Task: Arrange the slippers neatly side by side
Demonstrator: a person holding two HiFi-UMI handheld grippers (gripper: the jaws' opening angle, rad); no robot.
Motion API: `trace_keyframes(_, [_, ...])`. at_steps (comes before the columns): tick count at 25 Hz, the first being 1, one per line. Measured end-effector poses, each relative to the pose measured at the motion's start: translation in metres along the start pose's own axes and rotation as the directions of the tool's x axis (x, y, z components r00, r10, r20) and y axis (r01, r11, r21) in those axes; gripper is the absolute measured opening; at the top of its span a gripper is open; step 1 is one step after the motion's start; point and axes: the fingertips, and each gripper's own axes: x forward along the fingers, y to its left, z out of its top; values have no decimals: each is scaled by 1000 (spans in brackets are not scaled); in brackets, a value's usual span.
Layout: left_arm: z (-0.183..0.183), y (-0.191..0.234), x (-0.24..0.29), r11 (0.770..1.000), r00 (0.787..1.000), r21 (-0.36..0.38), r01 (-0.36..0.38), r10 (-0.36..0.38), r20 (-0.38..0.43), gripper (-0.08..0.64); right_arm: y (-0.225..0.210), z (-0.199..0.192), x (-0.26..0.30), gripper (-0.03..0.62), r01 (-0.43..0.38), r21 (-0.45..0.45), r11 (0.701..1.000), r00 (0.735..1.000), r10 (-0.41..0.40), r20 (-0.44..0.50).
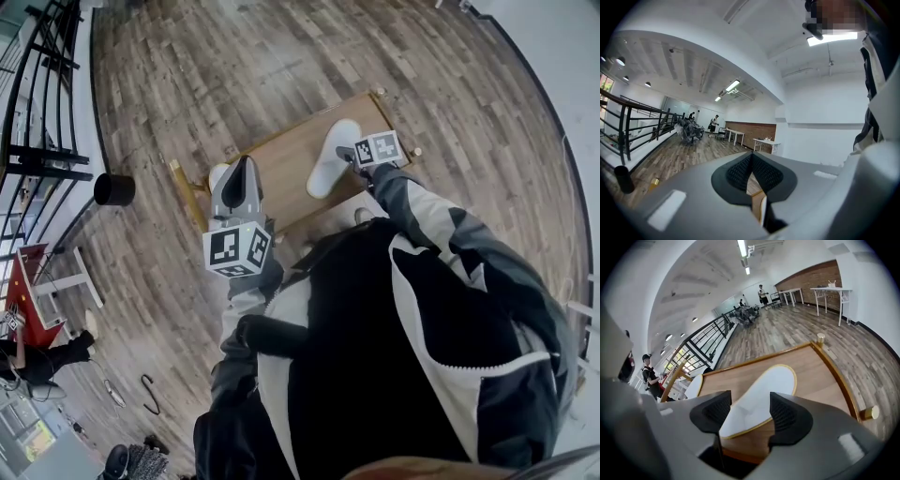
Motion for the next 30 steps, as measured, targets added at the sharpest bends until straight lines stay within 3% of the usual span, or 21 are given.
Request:
trace_keyframes(4, [3,-7,-2,1000,1000,11,0,0,1,18,-20,-16,17,259,38,55,998,997,-34,-75])
trace_keyframes(8, [4,-5,-6,1000,1000,-6,-19,19,8,18,-31,-24,32,258,32,174,984,995,-14,-103])
trace_keyframes(14, [0,4,-16,998,998,-20,-67,67,3,18,-35,-34,43,237,26,257,966,992,7,-129])
trace_keyframes(15, [-1,5,-17,997,997,-22,-73,73,0,18,-34,-35,44,212,16,272,962,991,21,-132])
trace_keyframes(17, [-3,7,-17,997,997,-26,-77,77,-7,18,-30,-37,45,63,-8,294,956,990,48,-131])
trace_keyframes(19, [-4,8,-19,996,997,-24,-81,80,-12,18,-24,-35,46,29,-29,301,953,991,67,-116])
trace_keyframes(23, [-3,9,-18,997,997,-17,-81,81,-15,18,-17,-27,44,28,-55,258,965,992,83,-96])
trace_keyframes(27, [-6,12,-18,996,997,-23,-81,80,-22,18,7,-4,29,28,-81,38,996,995,83,-47])
trace_keyframes(30, [-7,16,-17,996,996,-30,-81,80,-26,18,35,25,11,28,-125,-69,990,992,127,26])
